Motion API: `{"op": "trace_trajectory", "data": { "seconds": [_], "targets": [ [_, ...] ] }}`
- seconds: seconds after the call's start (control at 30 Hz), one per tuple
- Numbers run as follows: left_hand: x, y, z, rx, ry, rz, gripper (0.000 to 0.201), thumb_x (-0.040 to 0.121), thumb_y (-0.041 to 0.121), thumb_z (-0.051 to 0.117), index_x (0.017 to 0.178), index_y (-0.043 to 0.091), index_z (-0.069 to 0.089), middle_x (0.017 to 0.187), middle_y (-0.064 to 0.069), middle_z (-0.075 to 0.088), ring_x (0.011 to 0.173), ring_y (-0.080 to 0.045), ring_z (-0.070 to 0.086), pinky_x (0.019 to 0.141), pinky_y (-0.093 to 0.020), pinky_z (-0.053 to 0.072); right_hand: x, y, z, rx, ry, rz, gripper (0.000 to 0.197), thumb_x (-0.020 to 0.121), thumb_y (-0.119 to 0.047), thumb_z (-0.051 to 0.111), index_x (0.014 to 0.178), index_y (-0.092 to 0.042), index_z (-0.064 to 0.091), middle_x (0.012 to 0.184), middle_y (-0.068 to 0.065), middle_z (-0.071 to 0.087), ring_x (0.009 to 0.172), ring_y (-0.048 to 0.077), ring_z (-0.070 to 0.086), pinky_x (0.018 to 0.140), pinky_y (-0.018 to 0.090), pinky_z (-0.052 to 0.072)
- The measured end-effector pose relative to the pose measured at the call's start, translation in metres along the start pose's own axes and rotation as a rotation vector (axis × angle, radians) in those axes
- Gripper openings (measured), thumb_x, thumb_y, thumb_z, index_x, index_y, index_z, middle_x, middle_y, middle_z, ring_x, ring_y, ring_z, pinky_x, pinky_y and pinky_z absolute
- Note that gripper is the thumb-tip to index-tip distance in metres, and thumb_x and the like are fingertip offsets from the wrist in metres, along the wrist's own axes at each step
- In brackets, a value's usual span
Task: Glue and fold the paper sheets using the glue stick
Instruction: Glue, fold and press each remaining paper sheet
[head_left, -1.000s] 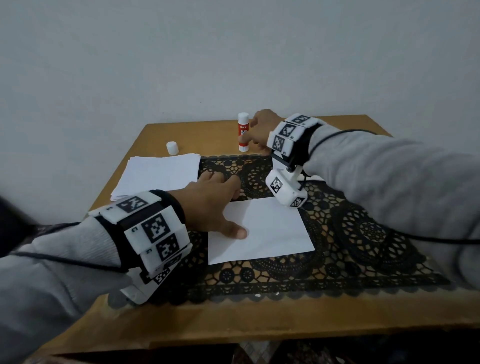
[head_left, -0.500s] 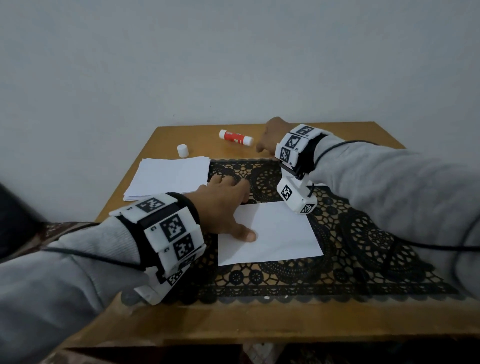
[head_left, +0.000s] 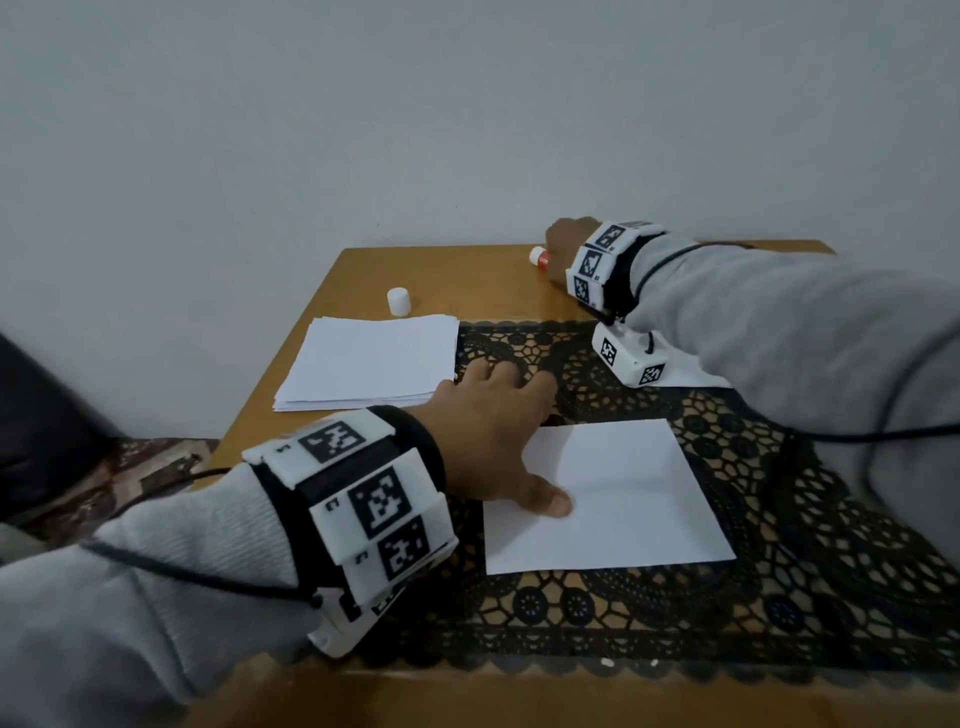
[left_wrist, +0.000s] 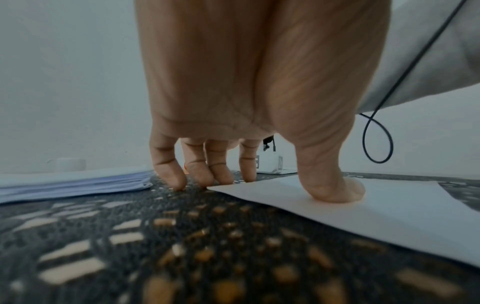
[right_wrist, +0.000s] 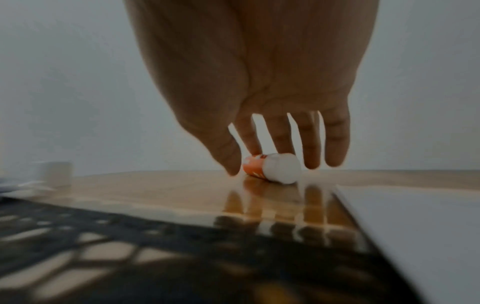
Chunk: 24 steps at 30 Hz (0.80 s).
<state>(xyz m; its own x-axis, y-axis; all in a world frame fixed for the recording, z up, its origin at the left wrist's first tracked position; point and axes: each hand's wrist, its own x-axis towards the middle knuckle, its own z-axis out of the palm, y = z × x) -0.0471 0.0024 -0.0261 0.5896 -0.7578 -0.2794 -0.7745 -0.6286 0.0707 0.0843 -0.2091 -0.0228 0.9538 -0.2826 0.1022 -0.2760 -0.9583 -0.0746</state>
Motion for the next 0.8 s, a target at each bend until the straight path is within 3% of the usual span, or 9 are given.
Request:
{"op": "trace_trajectory", "data": {
  "seconds": [0.03,0.1,0.13,0.2,0.33,0.47,0.6,0.73,0.8],
  "targets": [
    [0.0,-0.001,-0.001,-0.003,-0.001,0.003,0.082,0.066,0.07,0.068,0.126,0.027,0.032,0.123,-0.001,0.04,0.115,-0.022,0.034,0.094,-0.043,0.04,-0.002,-0.001,-0.003,-0.007,-0.01,0.014,0.022,0.089,-0.024,0.063,0.097,-0.004,0.062,0.091,0.011,0.06,0.077,0.027,0.052,0.074,0.033,0.044],
    [0.0,-0.001,-0.002,-0.004,-0.012,0.006,0.082,0.066,0.069,0.068,0.126,0.026,0.031,0.123,-0.001,0.04,0.115,-0.023,0.034,0.095,-0.044,0.04,0.003,0.001,-0.003,-0.015,0.006,0.023,0.038,0.087,-0.039,0.066,0.071,-0.008,0.052,0.065,0.004,0.054,0.055,0.022,0.05,0.058,0.029,0.046],
    [0.0,-0.001,-0.002,-0.004,-0.016,0.007,0.082,0.067,0.069,0.068,0.126,0.026,0.031,0.123,-0.001,0.04,0.115,-0.023,0.034,0.096,-0.044,0.04,0.004,-0.001,-0.004,-0.03,0.009,0.0,0.045,0.088,-0.046,0.063,0.067,-0.01,0.046,0.06,0.003,0.05,0.05,0.019,0.047,0.05,0.025,0.039],
    [-0.001,0.001,-0.002,0.003,-0.01,0.008,0.082,0.067,0.069,0.068,0.127,0.025,0.031,0.123,-0.002,0.04,0.115,-0.023,0.034,0.096,-0.045,0.04,-0.002,-0.006,-0.008,-0.022,0.01,-0.017,0.047,0.09,-0.048,0.059,0.064,-0.012,0.042,0.057,0.002,0.047,0.047,0.017,0.043,0.047,0.023,0.032],
    [-0.004,0.004,-0.001,0.003,-0.002,-0.009,0.082,0.068,0.067,0.069,0.128,0.025,0.032,0.125,-0.003,0.039,0.117,-0.024,0.032,0.097,-0.044,0.04,-0.013,-0.008,-0.012,-0.032,-0.048,-0.021,0.04,0.09,-0.029,0.061,0.062,-0.01,0.039,0.056,0.002,0.042,0.048,0.016,0.039,0.047,0.024,0.029],
    [-0.006,0.005,-0.002,-0.012,-0.002,-0.021,0.08,0.068,0.065,0.069,0.127,0.024,0.033,0.126,-0.004,0.039,0.119,-0.025,0.032,0.097,-0.043,0.039,-0.028,-0.008,-0.022,0.005,0.0,-0.022,0.043,0.09,-0.036,0.062,0.063,-0.01,0.04,0.057,0.002,0.043,0.048,0.016,0.04,0.047,0.023,0.029],
    [-0.007,0.006,-0.003,-0.028,-0.01,-0.043,0.08,0.069,0.064,0.07,0.128,0.025,0.033,0.128,-0.004,0.039,0.12,-0.025,0.031,0.099,-0.045,0.038,-0.045,-0.004,-0.04,0.08,-0.003,-0.005,0.036,0.087,-0.036,0.065,0.071,-0.007,0.051,0.062,0.004,0.049,0.064,0.023,0.051,0.057,0.026,0.038],
    [-0.009,0.009,-0.003,-0.046,-0.013,-0.075,0.078,0.07,0.062,0.071,0.128,0.025,0.034,0.129,-0.004,0.038,0.122,-0.025,0.03,0.101,-0.047,0.038,-0.069,0.007,-0.054,0.117,-0.022,-0.058,0.032,0.085,-0.029,0.066,0.1,-0.001,0.067,0.094,0.011,0.067,0.077,0.024,0.057,0.069,0.031,0.045],
    [-0.011,0.011,-0.004,-0.049,-0.018,-0.093,0.077,0.07,0.061,0.071,0.127,0.025,0.034,0.13,-0.004,0.038,0.123,-0.026,0.03,0.101,-0.047,0.038,-0.083,0.013,-0.061,0.151,-0.025,-0.08,0.03,0.086,-0.024,0.065,0.108,-0.004,0.065,0.1,0.009,0.066,0.077,0.021,0.056,0.065,0.028,0.043]
  ]
}}
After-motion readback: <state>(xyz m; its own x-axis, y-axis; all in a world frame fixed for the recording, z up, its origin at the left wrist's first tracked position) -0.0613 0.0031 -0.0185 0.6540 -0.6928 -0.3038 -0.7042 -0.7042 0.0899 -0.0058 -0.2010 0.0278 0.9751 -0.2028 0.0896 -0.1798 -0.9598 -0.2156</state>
